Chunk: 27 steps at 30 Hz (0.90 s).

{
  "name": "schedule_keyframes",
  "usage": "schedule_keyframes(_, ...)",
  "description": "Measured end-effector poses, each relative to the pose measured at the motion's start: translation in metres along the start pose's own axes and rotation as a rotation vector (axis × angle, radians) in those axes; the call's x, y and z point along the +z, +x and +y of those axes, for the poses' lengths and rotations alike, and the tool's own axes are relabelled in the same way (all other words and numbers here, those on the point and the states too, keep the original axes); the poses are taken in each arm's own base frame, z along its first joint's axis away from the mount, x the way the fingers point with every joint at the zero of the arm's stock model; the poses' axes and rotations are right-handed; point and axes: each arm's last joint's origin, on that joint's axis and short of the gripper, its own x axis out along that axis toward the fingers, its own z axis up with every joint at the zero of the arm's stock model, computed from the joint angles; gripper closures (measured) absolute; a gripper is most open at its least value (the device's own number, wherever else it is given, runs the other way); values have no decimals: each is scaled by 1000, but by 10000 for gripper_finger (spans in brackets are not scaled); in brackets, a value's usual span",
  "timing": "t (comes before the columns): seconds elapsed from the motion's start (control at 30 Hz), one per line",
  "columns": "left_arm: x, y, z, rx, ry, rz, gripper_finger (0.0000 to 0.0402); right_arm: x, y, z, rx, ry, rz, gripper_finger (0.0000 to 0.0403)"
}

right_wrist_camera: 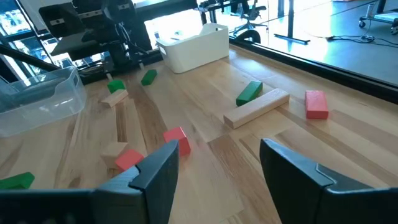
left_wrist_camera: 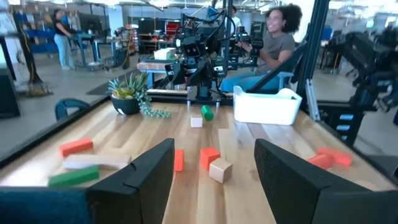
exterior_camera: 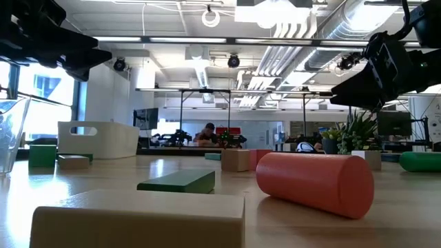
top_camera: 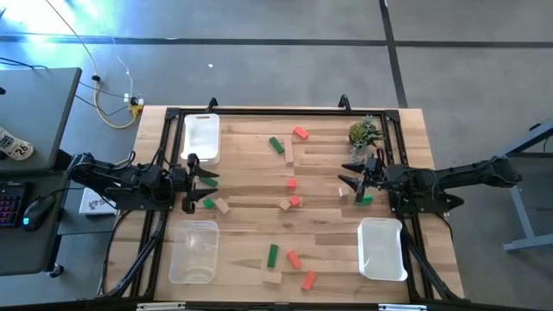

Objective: Sort & place blocks by color

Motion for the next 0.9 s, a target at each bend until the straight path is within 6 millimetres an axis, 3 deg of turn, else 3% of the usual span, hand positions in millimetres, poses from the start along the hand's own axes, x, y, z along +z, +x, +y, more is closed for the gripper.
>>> schedule_keyframes(0.9, 0, 0, 1, 27, -345, -7, 191, 0, 0, 0, 0, 0, 0, 192)
